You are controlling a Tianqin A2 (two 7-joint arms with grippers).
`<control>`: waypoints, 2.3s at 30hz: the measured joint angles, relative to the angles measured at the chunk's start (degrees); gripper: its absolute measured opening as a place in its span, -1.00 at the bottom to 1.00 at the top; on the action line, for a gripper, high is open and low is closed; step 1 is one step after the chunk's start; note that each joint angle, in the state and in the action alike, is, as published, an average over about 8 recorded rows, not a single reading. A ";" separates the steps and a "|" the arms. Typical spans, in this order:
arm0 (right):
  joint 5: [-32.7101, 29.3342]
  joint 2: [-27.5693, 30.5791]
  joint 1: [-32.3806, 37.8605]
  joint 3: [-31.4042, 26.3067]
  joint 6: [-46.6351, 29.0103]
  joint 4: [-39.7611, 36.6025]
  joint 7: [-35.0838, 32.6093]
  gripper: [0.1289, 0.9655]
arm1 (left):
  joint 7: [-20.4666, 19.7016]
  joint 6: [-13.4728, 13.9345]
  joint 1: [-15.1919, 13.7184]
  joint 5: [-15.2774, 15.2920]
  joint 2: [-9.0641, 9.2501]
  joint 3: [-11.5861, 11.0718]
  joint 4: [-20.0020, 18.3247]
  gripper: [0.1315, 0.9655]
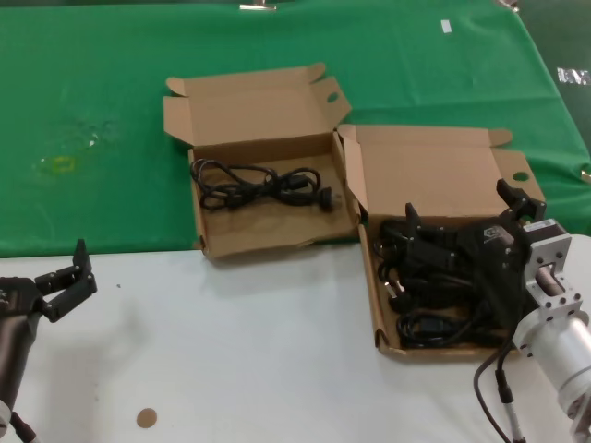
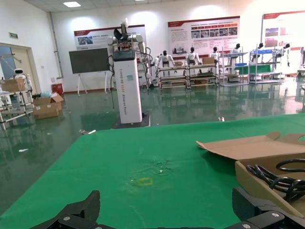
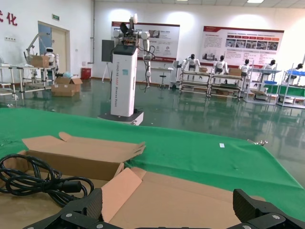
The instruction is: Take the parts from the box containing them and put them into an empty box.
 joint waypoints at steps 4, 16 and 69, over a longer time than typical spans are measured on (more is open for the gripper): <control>0.00 0.00 0.00 0.00 0.00 0.00 0.00 1.00 | 0.00 0.00 0.00 0.00 0.00 0.00 0.00 1.00; 0.00 0.00 0.00 0.00 0.00 0.00 0.00 1.00 | 0.00 0.00 0.00 0.00 0.00 0.00 0.00 1.00; 0.00 0.00 0.00 0.00 0.00 0.00 0.00 1.00 | 0.00 0.00 0.00 0.00 0.00 0.00 0.00 1.00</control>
